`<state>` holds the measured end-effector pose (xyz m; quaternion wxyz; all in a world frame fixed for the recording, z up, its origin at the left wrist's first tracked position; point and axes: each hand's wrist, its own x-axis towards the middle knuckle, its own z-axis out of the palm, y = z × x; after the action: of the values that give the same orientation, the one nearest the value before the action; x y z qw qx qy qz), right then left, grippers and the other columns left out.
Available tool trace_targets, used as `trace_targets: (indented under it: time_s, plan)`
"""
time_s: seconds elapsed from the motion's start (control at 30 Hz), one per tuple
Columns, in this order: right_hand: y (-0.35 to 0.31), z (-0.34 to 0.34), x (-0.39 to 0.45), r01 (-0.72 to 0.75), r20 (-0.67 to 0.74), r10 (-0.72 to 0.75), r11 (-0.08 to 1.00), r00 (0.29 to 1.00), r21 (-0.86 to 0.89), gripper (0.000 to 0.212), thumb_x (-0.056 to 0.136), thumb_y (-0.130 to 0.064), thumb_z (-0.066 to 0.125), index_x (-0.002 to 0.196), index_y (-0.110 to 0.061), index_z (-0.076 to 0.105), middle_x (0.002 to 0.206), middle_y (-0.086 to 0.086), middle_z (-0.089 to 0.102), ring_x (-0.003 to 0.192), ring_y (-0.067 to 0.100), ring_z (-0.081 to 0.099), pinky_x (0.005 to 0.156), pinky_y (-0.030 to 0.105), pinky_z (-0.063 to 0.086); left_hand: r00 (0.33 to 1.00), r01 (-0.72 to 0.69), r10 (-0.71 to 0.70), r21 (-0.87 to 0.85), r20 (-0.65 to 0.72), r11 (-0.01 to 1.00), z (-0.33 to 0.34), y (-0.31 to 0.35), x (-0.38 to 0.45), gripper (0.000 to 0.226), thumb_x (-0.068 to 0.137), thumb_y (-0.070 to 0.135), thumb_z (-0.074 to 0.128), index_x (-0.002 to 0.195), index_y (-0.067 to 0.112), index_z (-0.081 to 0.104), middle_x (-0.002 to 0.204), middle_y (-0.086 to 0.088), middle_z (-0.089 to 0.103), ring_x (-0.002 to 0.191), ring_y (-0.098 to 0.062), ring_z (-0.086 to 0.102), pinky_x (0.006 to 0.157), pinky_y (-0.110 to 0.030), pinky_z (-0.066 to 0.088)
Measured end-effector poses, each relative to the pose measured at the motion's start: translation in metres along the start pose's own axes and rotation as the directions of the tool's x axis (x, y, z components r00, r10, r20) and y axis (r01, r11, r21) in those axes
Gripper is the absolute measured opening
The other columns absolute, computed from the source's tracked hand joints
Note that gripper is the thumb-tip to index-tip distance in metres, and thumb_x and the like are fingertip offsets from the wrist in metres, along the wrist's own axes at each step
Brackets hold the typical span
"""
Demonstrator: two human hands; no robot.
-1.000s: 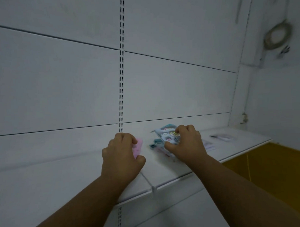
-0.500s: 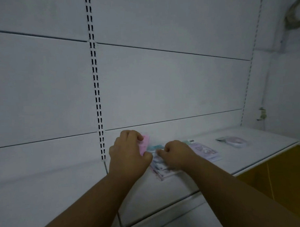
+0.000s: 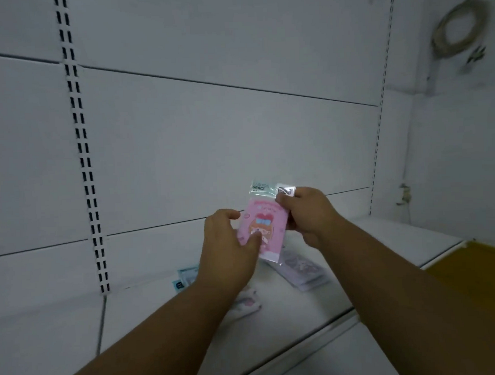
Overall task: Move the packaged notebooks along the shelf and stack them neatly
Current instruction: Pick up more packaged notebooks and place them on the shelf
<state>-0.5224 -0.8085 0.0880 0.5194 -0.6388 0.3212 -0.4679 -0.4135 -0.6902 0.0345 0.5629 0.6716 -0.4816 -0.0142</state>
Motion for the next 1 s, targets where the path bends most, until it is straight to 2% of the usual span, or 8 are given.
trace_targets:
  time_s: [0.07, 0.17, 0.37, 0.5, 0.6, 0.73, 0.83, 1.0]
  plan:
    - [0.005, -0.022, 0.021, -0.004, 0.053, 0.007, 0.999, 0.999, -0.051, 0.011, 0.092, -0.012, 0.06, 0.087, -0.004, 0.065, 0.075, 0.016, 0.073, 0.063, 0.024, 0.073, 0.055, 0.035, 0.059, 0.994, 0.109, -0.109, 0.0, 0.017, 0.994, 0.021, -0.001, 0.008, 0.032, 0.082, 0.028, 0.075, 0.102, 0.027, 0.05, 0.106, 0.005, 0.064, 0.081, -0.007, 0.066, 0.07, -0.028, 0.059]
    - [0.016, -0.043, 0.052, 0.045, 0.08, -0.026, 0.969, 0.996, -0.243, 0.014, 0.086, -0.016, 0.067, 0.086, -0.002, 0.064, 0.077, 0.016, 0.073, 0.065, 0.024, 0.073, 0.061, 0.038, 0.062, 0.99, 0.137, -0.138, 0.057, 0.02, 0.989, 0.046, 0.002, 0.016, 0.033, 0.077, 0.029, 0.08, 0.097, 0.025, 0.053, 0.09, 0.007, 0.069, 0.073, -0.006, 0.067, 0.069, -0.032, 0.059]
    - [0.06, -0.055, 0.107, 0.202, 0.292, -0.009, 0.743, 0.956, -0.638, 0.027, 0.074, -0.02, 0.077, 0.066, -0.004, 0.056, 0.062, 0.016, 0.061, 0.054, 0.028, 0.058, 0.055, 0.034, 0.05, 0.956, 0.263, -0.292, 0.363, 0.025, 0.894, 0.094, 0.011, 0.022, 0.046, 0.07, 0.043, 0.082, 0.101, 0.02, 0.058, 0.096, -0.001, 0.068, 0.082, -0.017, 0.068, 0.078, -0.037, 0.059]
    - [0.089, -0.044, 0.12, 0.361, 0.434, 0.007, 0.543, 0.901, -0.758, 0.03, 0.07, -0.03, 0.077, 0.069, -0.005, 0.06, 0.06, 0.007, 0.058, 0.054, 0.022, 0.054, 0.051, 0.028, 0.045, 0.933, 0.29, -0.36, 0.545, 0.023, 0.787, 0.105, 0.01, 0.024, 0.038, 0.069, 0.045, 0.082, 0.088, 0.021, 0.06, 0.081, 0.002, 0.068, 0.071, -0.012, 0.07, 0.062, -0.025, 0.056]
    - [0.105, -0.036, 0.12, 0.456, 0.519, 0.021, 0.449, 0.854, -0.768, 0.04, 0.065, -0.034, 0.079, 0.06, -0.014, 0.045, 0.058, 0.0, 0.047, 0.057, 0.019, 0.047, 0.045, 0.026, 0.03, 0.913, 0.309, -0.407, 0.625, 0.015, 0.717, 0.112, 0.007, 0.025, 0.034, 0.065, 0.048, 0.08, 0.07, 0.021, 0.059, 0.064, 0.006, 0.062, 0.062, -0.011, 0.065, 0.049, -0.019, 0.045]
    - [0.112, -0.033, 0.12, 0.525, 0.547, -0.063, 0.392, 0.835, -0.756, 0.037, 0.068, -0.032, 0.076, 0.082, -0.015, 0.046, 0.088, 0.007, 0.061, 0.083, 0.026, 0.06, 0.063, 0.028, 0.04, 0.913, 0.297, -0.408, 0.702, -0.01, 0.647, 0.121, 0.001, 0.026, 0.043, 0.062, 0.056, 0.078, 0.078, 0.018, 0.068, 0.072, 0.002, 0.065, 0.068, -0.013, 0.061, 0.055, -0.024, 0.043]
    - [0.106, -0.03, 0.12, 0.563, 0.532, -0.193, 0.38, 0.824, -0.734, 0.032, 0.073, -0.021, 0.07, 0.093, -0.015, 0.045, 0.097, 0.009, 0.06, 0.083, 0.027, 0.059, 0.063, 0.031, 0.041, 0.92, 0.299, -0.391, 0.692, -0.026, 0.658, 0.122, -0.002, 0.029, 0.039, 0.068, 0.053, 0.077, 0.086, 0.019, 0.072, 0.079, 0.002, 0.066, 0.069, -0.01, 0.057, 0.062, -0.026, 0.045]
    - [0.083, -0.007, 0.099, 0.724, 0.605, -0.398, 0.39, 0.69, -0.57, 0.042, 0.078, -0.032, 0.069, 0.113, -0.021, 0.049, 0.107, 0.005, 0.056, 0.087, 0.023, 0.057, 0.071, 0.034, 0.05, 0.956, 0.289, -0.222, 0.714, -0.189, 0.638, 0.081, -0.005, 0.024, 0.028, 0.08, 0.05, 0.068, 0.095, 0.026, 0.065, 0.076, 0.011, 0.055, 0.071, -0.007, 0.053, 0.064, -0.024, 0.04]
